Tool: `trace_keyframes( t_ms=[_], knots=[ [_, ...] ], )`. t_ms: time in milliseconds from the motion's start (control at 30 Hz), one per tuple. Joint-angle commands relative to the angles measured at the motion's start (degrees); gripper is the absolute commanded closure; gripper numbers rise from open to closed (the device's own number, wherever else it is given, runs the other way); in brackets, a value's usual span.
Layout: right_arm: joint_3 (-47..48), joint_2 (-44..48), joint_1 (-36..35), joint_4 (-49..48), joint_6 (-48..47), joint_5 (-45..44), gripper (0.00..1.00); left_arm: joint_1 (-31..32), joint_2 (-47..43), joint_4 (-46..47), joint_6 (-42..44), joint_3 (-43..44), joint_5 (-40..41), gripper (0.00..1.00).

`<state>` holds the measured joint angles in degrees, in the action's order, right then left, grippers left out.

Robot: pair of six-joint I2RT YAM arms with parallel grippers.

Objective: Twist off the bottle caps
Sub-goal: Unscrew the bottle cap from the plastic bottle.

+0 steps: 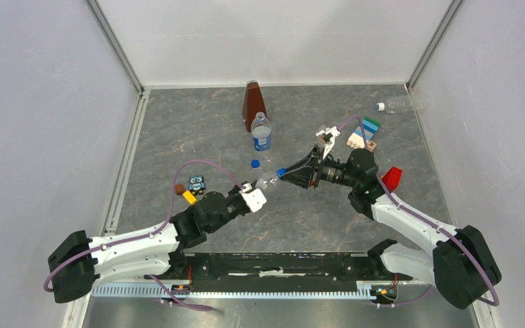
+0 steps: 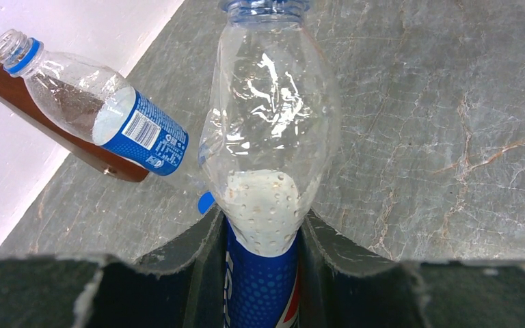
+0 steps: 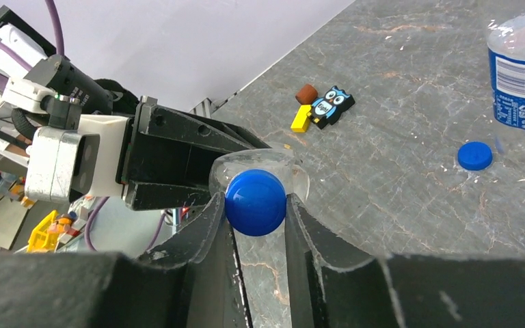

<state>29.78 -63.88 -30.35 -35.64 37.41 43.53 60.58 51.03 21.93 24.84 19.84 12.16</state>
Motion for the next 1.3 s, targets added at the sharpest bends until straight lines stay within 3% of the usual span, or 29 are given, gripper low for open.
trace_keyframes(
  t_ms=[0, 200, 433, 700, 900, 967, 1033, 1267],
  knots=[
    [1.8, 0.6, -0.1, -2.3, -3.7, 0.7, 0.81, 0.3, 0.4, 4.1, 2.0, -0.4, 0.3, 0.95],
    [1.2, 3.7, -0.1, 5.5, -18.8, 3.7, 0.89, -0.3, -2.6, -1.2, -4.5, 1.6, -4.4, 0.97],
    [-4.5, 11.2, -0.1, 9.7, -36.5, 14.8, 0.91, -14.7, -1.1, -5.1, -16.5, 5.8, -39.2, 0.96],
    [-7.2, 19.1, -0.1, 18.3, -50.2, 19.0, 0.93, -20.8, 7.0, -11.0, -19.2, 12.1, -63.7, 0.92],
    [-5.9, 19.0, -0.1, 18.1, -48.2, 14.5, 0.83, -20.8, 6.9, -11.5, -18.1, 12.5, -62.2, 0.91],
    [-5.5, 18.3, -0.1, 16.5, -45.0, 10.1, 0.71, -20.8, 5.7, -12.0, -17.5, 11.9, -58.0, 0.90],
    [-4.6, 17.7, -0.1, 15.5, -41.7, 6.0, 0.65, -20.8, 4.5, -12.9, -16.7, 11.2, -54.6, 0.90],
    [-2.3, 15.1, -0.1, 13.7, -34.1, 3.5, 0.38, -20.8, 2.2, -18.4, -13.9, 10.7, -45.5, 0.90]
  ],
)
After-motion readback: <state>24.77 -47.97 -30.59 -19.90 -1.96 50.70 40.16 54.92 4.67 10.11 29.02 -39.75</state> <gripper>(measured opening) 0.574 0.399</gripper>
